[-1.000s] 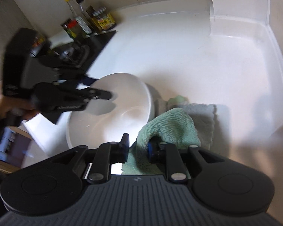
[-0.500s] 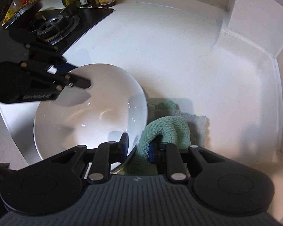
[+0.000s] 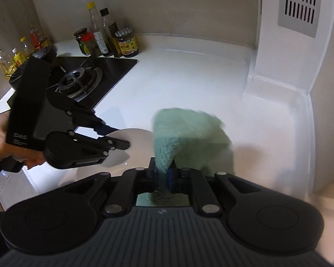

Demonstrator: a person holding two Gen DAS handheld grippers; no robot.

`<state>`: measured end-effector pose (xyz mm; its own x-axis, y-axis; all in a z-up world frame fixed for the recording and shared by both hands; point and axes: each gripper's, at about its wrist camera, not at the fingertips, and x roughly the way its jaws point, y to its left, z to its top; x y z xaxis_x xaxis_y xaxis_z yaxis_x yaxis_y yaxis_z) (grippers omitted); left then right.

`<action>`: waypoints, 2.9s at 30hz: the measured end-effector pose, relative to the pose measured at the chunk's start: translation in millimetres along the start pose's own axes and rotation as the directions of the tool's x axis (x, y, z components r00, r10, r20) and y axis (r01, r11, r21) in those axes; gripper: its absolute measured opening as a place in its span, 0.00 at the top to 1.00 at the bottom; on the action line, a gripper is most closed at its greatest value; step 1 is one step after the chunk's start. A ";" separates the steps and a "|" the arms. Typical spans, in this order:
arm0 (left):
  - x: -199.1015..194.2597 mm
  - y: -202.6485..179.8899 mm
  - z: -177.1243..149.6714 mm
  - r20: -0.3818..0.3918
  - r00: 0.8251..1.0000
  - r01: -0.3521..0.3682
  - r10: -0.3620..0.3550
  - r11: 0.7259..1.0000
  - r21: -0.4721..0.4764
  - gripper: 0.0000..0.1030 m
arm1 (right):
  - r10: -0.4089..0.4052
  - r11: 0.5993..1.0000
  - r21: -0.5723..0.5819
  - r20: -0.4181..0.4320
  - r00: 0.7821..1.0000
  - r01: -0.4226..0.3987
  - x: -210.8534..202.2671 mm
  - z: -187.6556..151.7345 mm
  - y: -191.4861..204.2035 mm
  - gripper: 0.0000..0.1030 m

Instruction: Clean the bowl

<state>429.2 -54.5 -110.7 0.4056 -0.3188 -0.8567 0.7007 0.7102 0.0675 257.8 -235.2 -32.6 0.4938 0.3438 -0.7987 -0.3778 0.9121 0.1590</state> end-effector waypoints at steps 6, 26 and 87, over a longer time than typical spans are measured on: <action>-2.9 6.8 -4.3 0.006 1.000 0.012 -0.012 1.000 -0.007 0.86 | 0.070 0.996 -0.038 -0.105 0.992 -0.074 11.2 -9.1 10.3 0.79; -6.1 17.4 -13.7 0.025 0.999 0.039 -0.038 0.999 -0.035 0.85 | -0.010 0.999 0.033 -0.139 0.990 0.015 46.4 7.7 -26.7 0.65; -2.1 26.0 6.1 -0.134 0.990 0.062 -0.053 0.996 0.064 0.88 | -0.020 0.958 -0.281 -0.277 0.961 -0.061 98.4 46.3 -3.2 0.89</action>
<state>450.1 -39.2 -104.0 0.2853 -0.2686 -0.9200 0.7604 0.6478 0.0467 343.9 -194.0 -84.8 0.2655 0.2502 -0.9311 -0.6122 0.7898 0.0377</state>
